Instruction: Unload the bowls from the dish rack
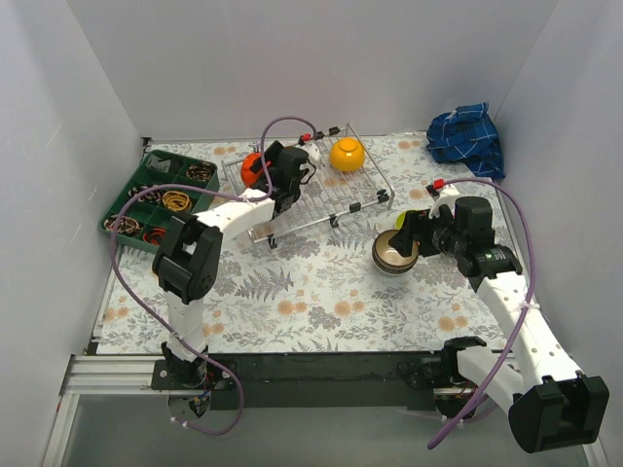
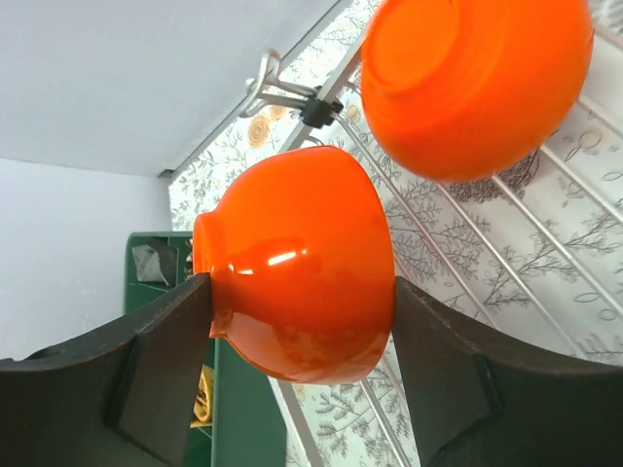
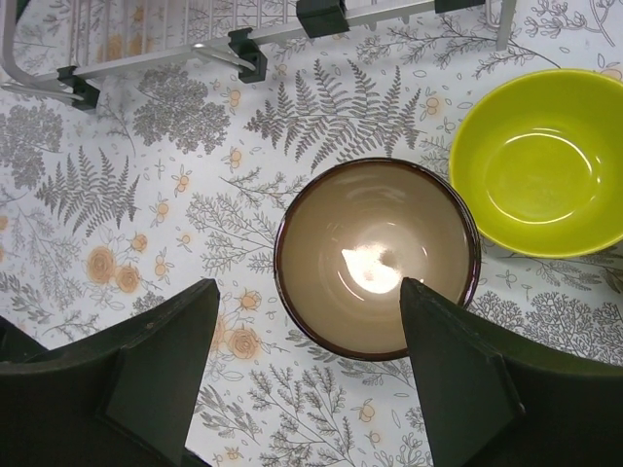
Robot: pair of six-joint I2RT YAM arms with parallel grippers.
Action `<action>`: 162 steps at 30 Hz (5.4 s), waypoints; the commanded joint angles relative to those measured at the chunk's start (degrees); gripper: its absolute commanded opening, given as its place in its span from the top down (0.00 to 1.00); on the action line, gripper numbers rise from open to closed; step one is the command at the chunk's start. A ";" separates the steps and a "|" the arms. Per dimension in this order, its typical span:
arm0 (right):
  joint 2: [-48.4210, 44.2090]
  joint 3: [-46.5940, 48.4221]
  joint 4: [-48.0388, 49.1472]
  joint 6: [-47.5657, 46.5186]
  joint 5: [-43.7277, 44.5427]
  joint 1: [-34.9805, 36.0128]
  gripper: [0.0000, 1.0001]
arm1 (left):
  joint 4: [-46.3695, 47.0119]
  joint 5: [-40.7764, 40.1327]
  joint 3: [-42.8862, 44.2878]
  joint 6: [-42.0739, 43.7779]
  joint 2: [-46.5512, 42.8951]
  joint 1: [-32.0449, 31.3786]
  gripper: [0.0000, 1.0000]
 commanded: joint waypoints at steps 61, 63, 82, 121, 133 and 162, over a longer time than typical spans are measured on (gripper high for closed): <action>20.79 24.51 -2.47 -7.74 -2.74 29.88 0.99 | -11.55 34.47 -16.53 -76.06 -43.03 -0.03 0.06; 20.79 23.72 -3.18 -8.09 -1.59 31.20 0.99 | -14.35 28.39 -15.64 -69.92 -43.99 -0.03 0.02; 39.86 26.70 -12.41 -10.47 23.71 42.63 0.99 | -20.52 4.80 -20.74 -52.22 -52.79 -0.03 0.02; 16.14 20.12 -10.57 2.89 20.92 16.00 0.01 | -25.00 21.85 9.66 -56.52 -12.90 4.01 0.02; 7.26 11.94 -8.81 -1.06 16.79 13.54 0.01 | -14.19 20.54 18.99 -17.17 4.16 3.93 0.02; 4.53 10.35 -13.38 -2.82 11.43 13.01 0.02 | -3.21 8.67 24.35 8.42 22.18 -0.38 0.02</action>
